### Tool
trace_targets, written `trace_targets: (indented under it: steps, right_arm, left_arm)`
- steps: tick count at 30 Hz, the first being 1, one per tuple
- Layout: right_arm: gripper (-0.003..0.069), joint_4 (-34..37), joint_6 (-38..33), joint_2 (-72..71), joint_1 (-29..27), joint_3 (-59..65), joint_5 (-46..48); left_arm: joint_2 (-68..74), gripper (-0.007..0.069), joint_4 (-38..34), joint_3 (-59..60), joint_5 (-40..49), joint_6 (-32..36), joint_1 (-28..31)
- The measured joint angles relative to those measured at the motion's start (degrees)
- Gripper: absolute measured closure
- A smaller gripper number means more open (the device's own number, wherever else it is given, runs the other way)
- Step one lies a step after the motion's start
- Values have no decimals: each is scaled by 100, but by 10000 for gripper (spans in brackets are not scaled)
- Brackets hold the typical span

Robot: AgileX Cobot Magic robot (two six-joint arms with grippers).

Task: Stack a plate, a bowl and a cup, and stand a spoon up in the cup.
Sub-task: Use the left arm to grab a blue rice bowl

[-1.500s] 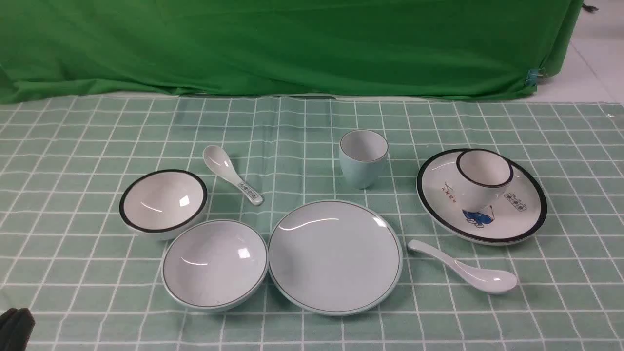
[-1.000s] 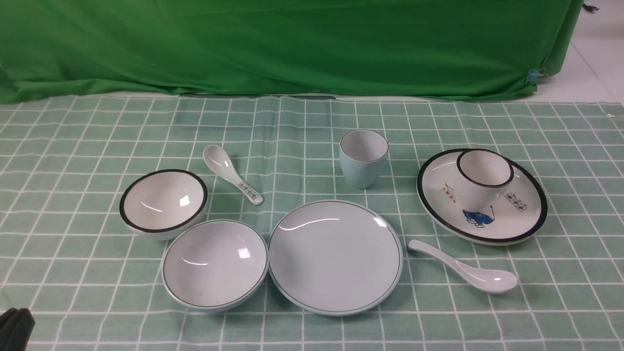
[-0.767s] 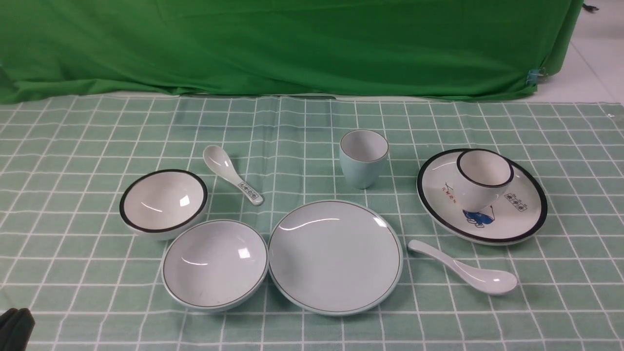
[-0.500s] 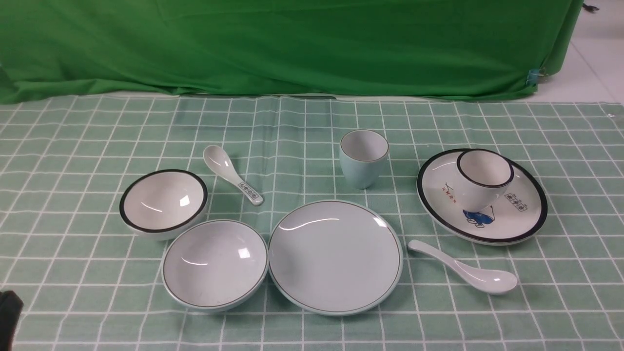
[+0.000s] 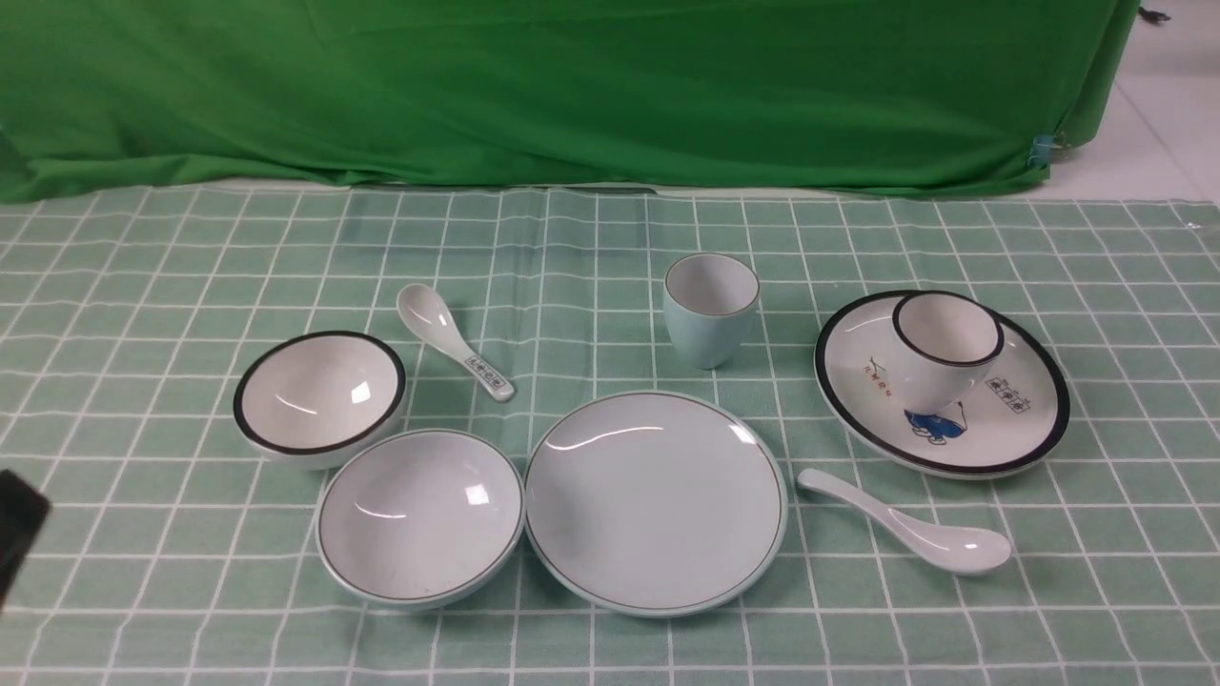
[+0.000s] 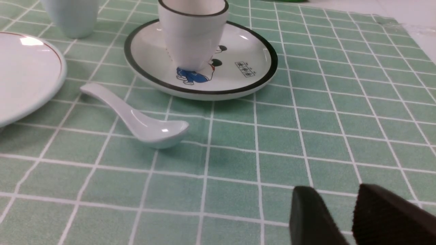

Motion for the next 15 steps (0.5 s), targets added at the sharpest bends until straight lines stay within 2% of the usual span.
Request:
trace_targets:
  steps: [3,5,10,11,12,15]
  right_arm:
    - [417,0,0,0,0,0,0]
    - [417,0,0,0,0,0,0]
    - [417,0,0,0,0,0,0]
    - [417,0,0,0,0,0,0]
    - [417,0,0,0,0,0,0]
    - [417,0,0,0,0,0,0]
  left_arm:
    - [1246,608,29,-856,1297,844,-41]
    - [1885,608,68,-1284,1639,1161,-155]
    - [3145,608,120,-1933,1760,1448,-826]
    - [3640,608,141,-2111,1767,1611,-1248]
    - [3685,608,153,-2144,1760,1625,-1295]
    - [4345,608,246,-2328,1575,1710,-2059]
